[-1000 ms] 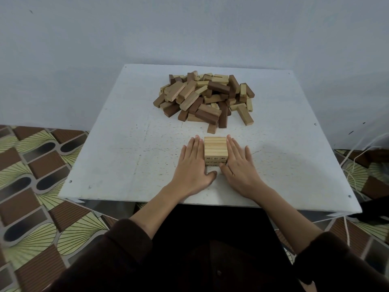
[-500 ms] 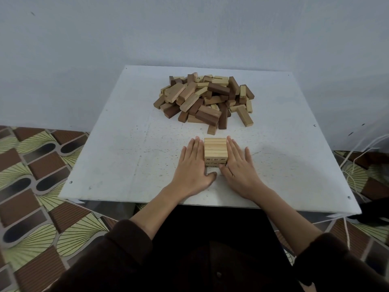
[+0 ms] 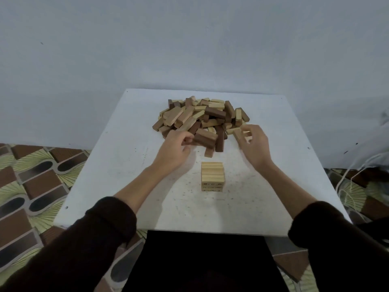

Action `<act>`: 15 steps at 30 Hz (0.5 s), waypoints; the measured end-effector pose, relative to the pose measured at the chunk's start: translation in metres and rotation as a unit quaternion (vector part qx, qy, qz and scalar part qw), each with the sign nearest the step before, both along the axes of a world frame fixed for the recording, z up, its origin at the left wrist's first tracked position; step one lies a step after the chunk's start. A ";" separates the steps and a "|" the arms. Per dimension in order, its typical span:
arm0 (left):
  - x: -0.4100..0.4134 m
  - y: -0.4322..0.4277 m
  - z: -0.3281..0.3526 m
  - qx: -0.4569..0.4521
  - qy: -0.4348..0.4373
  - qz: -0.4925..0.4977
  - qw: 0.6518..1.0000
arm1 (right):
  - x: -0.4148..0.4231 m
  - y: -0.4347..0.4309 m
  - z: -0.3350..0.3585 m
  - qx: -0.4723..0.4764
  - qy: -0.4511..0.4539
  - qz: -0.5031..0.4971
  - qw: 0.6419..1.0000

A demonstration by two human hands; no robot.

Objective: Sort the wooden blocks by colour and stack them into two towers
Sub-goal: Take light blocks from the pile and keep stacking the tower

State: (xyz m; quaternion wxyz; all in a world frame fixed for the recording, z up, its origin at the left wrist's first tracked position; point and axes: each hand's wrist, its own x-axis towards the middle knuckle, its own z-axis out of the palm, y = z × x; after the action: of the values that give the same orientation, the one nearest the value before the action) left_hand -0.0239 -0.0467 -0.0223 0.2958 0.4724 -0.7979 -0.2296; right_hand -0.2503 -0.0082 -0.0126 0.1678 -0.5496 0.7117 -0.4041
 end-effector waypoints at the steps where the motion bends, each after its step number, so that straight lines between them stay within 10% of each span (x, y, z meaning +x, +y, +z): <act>1: -0.006 -0.011 0.005 -0.009 -0.002 0.003 1.000 | -0.005 -0.013 0.004 0.004 -0.003 -0.004 1.000; 15: -0.039 -0.104 0.024 -0.119 -0.137 0.047 0.982 | -0.035 -0.105 0.002 0.138 0.048 0.042 0.988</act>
State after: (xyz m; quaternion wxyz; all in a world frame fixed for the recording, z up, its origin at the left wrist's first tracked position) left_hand -0.0628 -0.1506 0.0015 0.2485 0.4978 -0.8294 -0.0515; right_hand -0.2849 -0.1136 -0.0107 0.2243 -0.5696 0.7440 -0.2679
